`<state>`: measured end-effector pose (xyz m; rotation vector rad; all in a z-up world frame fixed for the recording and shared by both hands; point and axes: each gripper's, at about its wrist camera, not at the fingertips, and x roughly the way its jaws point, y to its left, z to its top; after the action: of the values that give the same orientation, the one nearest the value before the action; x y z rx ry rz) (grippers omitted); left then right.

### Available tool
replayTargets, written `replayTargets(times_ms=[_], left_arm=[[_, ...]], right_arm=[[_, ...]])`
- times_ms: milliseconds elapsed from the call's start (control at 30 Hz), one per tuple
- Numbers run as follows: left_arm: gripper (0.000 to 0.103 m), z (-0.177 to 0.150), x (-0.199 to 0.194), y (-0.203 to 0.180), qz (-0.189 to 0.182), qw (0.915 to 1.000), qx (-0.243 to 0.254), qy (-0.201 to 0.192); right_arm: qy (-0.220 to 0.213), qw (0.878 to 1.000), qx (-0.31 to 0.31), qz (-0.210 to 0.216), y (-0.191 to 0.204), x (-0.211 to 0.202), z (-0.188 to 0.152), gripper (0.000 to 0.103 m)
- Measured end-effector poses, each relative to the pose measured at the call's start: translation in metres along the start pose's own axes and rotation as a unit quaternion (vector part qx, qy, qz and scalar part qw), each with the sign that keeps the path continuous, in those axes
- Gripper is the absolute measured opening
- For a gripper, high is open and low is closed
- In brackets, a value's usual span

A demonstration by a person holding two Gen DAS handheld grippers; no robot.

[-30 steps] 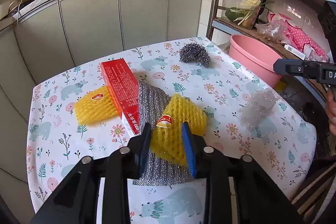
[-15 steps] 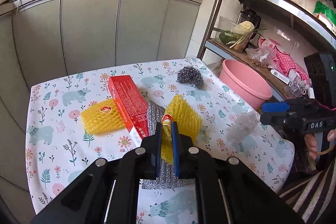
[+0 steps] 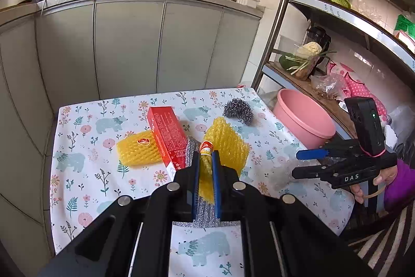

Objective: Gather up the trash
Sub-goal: 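Grasp the yellow foam net with the left gripper while the right gripper grasps the clear wrap, then carry the yellow foam net and clear wrap over the pink bucket with both grippers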

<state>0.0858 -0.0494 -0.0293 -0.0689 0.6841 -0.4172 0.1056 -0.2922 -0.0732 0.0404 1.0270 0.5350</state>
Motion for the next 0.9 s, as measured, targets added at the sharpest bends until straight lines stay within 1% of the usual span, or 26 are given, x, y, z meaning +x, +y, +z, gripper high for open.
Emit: replayTargets(times_ms=[100,167,267,333,500,600,667,833,900], left_arm=[[0.008,0.001,-0.007,-0.006,0.014,0.9999,0.003,-0.005],[0.008,0.001,-0.009,-0.009,0.02,0.9998,0.002,-0.005],[0.008,0.002,-0.011,-0.014,0.023,0.9997,0.002,-0.006],[0.008,0.002,-0.013,-0.019,0.024,0.9997,0.005,-0.008],[0.008,0.0,-0.025,-0.03,0.029,0.9993,0.014,-0.021],[0.008,-0.002,-0.032,-0.033,0.033,0.999,0.013,-0.026],[0.008,-0.003,-0.035,-0.033,0.034,0.999,0.012,-0.028],[0.009,-0.005,-0.034,-0.033,0.03,0.9992,0.01,-0.026],[0.009,-0.005,-0.031,-0.031,0.03,0.9992,0.009,-0.023]], right_arm=[[0.012,0.999,-0.029,0.015,0.013,-0.006,-0.01,0.064],[0.025,0.998,-0.054,0.016,0.021,-0.007,-0.019,0.064],[0.03,0.995,-0.09,-0.003,0.029,-0.008,-0.027,0.064],[0.026,0.995,-0.098,-0.014,0.027,-0.011,-0.028,0.064],[0.008,0.994,-0.108,-0.024,0.012,-0.023,-0.018,0.064],[0.029,0.993,-0.11,-0.024,-0.001,-0.012,-0.015,0.064],[0.042,0.993,-0.106,-0.018,-0.008,-0.001,-0.014,0.065],[0.042,0.996,-0.076,0.017,-0.015,0.006,-0.016,0.066],[0.058,0.995,-0.07,0.029,-0.013,0.009,-0.022,0.066]])
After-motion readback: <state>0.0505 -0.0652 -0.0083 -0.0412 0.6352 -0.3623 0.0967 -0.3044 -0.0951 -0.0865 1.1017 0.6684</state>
